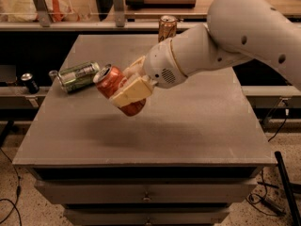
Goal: Place coke can upright
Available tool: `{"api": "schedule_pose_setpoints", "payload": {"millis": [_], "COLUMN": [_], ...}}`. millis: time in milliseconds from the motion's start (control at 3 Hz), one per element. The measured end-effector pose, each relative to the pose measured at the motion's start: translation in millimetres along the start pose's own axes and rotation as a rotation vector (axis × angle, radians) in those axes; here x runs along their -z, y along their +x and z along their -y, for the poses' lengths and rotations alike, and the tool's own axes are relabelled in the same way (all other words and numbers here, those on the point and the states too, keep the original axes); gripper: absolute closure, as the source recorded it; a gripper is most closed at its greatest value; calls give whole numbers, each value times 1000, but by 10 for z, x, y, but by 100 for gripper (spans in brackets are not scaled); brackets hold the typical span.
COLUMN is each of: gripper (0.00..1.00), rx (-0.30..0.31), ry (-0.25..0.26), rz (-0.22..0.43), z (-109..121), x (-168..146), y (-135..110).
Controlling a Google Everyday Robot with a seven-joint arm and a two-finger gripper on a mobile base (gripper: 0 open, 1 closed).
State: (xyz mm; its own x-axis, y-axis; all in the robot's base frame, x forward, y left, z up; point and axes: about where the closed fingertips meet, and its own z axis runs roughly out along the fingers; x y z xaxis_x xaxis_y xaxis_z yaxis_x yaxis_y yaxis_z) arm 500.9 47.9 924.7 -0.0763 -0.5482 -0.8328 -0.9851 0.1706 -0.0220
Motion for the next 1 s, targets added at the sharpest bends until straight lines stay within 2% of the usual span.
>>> {"api": "schedule_pose_setpoints", "payload": {"millis": [333, 1000], "gripper": [100, 100], "rx": [-4, 15], "ry": [20, 1], "rz": [101, 223], "z": [37, 17], "x": [-67, -293], "y": [28, -16]}}
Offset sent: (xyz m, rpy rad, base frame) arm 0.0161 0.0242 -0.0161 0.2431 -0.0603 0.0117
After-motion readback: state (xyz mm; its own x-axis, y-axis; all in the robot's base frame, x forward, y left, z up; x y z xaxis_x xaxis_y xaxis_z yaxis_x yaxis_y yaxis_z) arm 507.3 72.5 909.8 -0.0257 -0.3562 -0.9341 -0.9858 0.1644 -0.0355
